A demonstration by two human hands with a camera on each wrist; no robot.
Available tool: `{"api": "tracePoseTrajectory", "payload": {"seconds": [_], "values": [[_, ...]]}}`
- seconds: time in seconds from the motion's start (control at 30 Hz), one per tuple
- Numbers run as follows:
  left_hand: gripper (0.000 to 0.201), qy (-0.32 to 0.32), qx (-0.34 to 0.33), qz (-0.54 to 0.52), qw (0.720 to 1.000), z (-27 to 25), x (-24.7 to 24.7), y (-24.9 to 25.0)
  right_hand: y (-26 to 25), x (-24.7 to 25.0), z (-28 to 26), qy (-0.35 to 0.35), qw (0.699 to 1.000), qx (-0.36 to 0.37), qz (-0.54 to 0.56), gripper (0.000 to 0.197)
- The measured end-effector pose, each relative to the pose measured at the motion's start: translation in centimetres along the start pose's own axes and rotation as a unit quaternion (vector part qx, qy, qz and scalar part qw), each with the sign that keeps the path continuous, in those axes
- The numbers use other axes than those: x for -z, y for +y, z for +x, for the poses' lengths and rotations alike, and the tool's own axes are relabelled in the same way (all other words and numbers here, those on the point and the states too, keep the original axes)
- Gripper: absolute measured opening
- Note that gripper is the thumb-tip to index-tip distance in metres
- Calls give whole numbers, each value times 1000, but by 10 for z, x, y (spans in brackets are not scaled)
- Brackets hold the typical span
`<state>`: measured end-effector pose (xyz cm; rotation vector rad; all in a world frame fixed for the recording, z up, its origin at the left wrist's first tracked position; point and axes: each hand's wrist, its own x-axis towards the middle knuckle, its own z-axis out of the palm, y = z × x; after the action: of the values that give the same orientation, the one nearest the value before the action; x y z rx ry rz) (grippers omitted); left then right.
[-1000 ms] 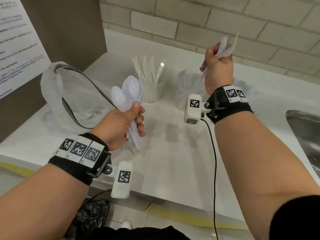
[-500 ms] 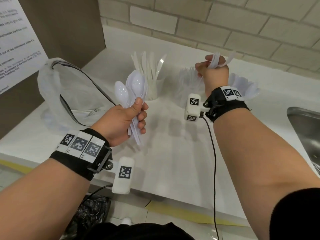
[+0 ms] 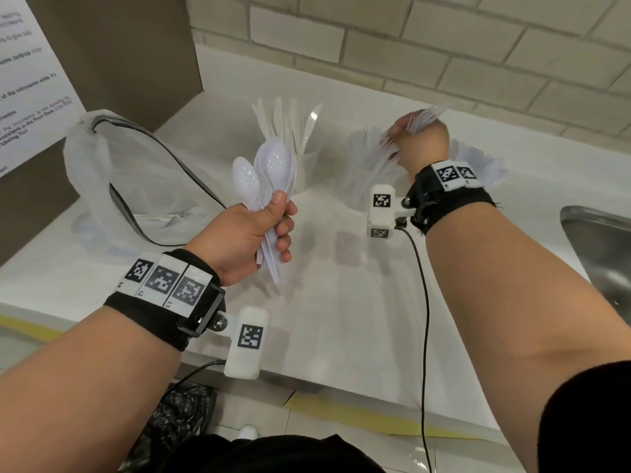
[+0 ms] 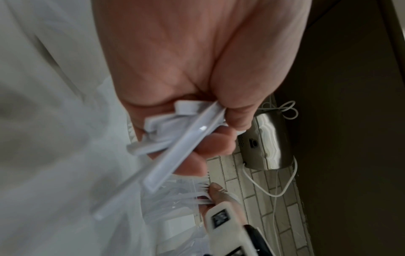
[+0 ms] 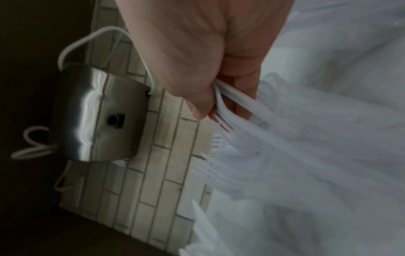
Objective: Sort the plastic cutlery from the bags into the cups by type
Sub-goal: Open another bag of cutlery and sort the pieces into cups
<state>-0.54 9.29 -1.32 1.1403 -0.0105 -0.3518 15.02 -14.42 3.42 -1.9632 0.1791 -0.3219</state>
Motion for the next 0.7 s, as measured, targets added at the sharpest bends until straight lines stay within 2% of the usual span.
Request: {"api": "tracePoseTrajectory", "payload": {"seconds": [0.03, 0.1, 0.17, 0.27, 0.37, 0.4, 0.47, 0.53, 0.6, 0.63, 0.7], "values": [[31, -1, 0, 0, 1000, 0, -1, -1, 4, 0, 0, -3, 999, 8, -31, 23], [31, -2, 3, -1, 1000, 0, -1, -1, 4, 2, -1, 8, 1000, 9, 2, 9], [31, -3, 5, -2, 1000, 0, 0, -3, 1, 5, 2, 34, 997, 35, 68, 19], [31, -1, 6, 0, 1000, 1, -1, -3, -2, 9, 5, 70, 991, 85, 78, 34], [31, 1, 8, 5, 1000, 3, -5, -2, 4, 3, 2, 12, 995, 102, -7, 28], [31, 2, 9, 7, 1000, 4, -6, -2, 6, 1, -2, -19, 993, 99, -61, 31], [31, 7, 13, 11, 1000, 5, -8, -2, 13, -3, -6, -34, 990, 107, -84, 39], [29, 12, 15, 10, 1000, 7, -9, -2, 9, -1, -10, 3, 992, 126, 16, 54], [28, 17, 16, 10, 1000, 8, -9, -2, 5, 4, -10, 45, 984, 156, 77, 51], [28, 17, 17, 13, 1000, 9, -10, -2, 5, 5, -8, 48, 983, 170, 49, 43], [27, 14, 18, 17, 1000, 11, -13, -2, 10, 4, -7, -8, 981, 176, -81, 34]]}}
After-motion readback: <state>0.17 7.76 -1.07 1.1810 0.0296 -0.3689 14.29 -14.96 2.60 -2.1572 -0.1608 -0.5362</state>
